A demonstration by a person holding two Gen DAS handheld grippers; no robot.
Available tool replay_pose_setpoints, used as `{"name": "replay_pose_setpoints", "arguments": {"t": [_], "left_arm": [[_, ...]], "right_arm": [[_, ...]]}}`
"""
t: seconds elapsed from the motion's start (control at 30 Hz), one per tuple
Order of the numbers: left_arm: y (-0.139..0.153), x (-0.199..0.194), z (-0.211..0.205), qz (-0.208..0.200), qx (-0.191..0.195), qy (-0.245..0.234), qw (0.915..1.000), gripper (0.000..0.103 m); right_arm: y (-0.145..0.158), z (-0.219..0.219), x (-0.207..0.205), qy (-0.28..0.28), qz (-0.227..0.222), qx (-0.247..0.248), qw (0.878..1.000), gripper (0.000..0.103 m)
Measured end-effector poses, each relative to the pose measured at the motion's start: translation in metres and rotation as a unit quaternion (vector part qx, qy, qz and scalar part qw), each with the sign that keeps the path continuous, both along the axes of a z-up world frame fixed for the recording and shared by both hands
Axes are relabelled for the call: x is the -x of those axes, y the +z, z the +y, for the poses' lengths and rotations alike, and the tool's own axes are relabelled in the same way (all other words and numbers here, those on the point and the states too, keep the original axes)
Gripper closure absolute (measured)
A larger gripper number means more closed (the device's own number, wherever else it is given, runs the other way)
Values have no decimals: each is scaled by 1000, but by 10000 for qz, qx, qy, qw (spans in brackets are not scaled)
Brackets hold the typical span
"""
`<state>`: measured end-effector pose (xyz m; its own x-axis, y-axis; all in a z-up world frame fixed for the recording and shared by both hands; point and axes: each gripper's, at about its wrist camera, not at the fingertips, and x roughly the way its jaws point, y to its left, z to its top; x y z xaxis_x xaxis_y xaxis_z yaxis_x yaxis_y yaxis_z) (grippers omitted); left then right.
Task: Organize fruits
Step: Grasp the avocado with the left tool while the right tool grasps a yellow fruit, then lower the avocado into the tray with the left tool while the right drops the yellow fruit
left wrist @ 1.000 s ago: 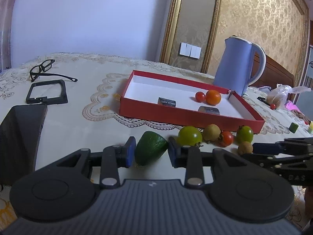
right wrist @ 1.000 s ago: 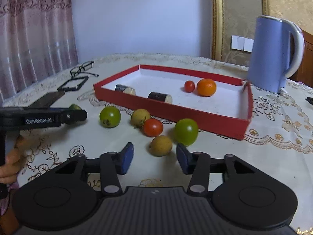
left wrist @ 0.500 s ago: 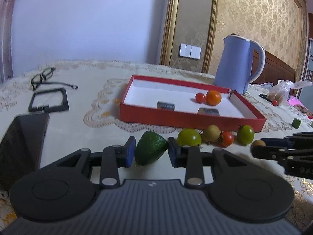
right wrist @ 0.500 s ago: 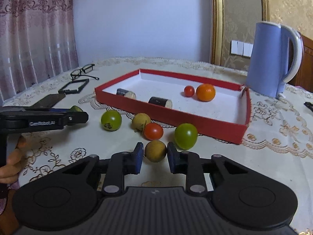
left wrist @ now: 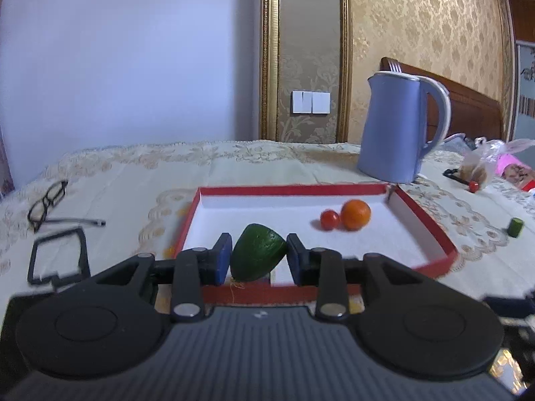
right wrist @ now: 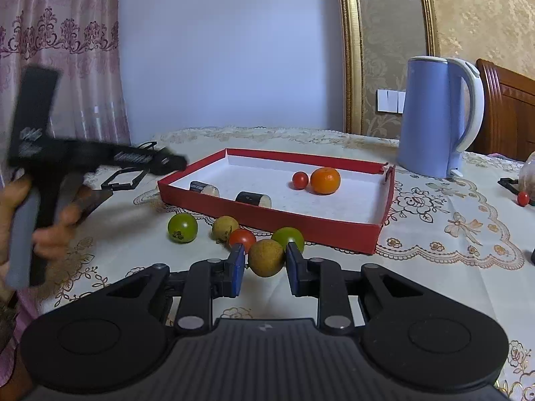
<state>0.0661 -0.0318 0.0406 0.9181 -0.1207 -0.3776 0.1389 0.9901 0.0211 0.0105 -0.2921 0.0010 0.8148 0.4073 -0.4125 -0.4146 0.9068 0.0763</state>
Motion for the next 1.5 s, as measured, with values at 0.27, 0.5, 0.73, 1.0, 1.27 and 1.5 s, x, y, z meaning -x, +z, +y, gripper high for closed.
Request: {"name": "replay_pose_setpoints", "arguments": {"t": [0.27, 0.5, 0.73, 1.0, 1.27, 1.5], "left_arm": [[7, -52, -16, 166, -297, 262, 9991, 71], [2, -83, -21, 387, -407, 423, 9975, 71], [1, -111, -26, 542, -539, 637, 9950, 71], [0, -107, -22, 480, -550, 846, 9937, 49], [1, -50, 5, 40, -66, 1196, 9928, 7], [-20, 3, 37, -206, 308, 1650, 9856, 0]], "right_arm": [[0, -6, 3, -11, -26, -81, 10000, 78], [-2, -13, 4, -46, -24, -127, 9999, 78], [-2, -16, 5, -72, -34, -133, 9999, 78], [-4, -18, 5, -86, -9, -177, 9998, 78], [-3, -19, 2, -121, -35, -223, 9997, 78], [0, -19, -17, -301, -28, -201, 9993, 78]]}}
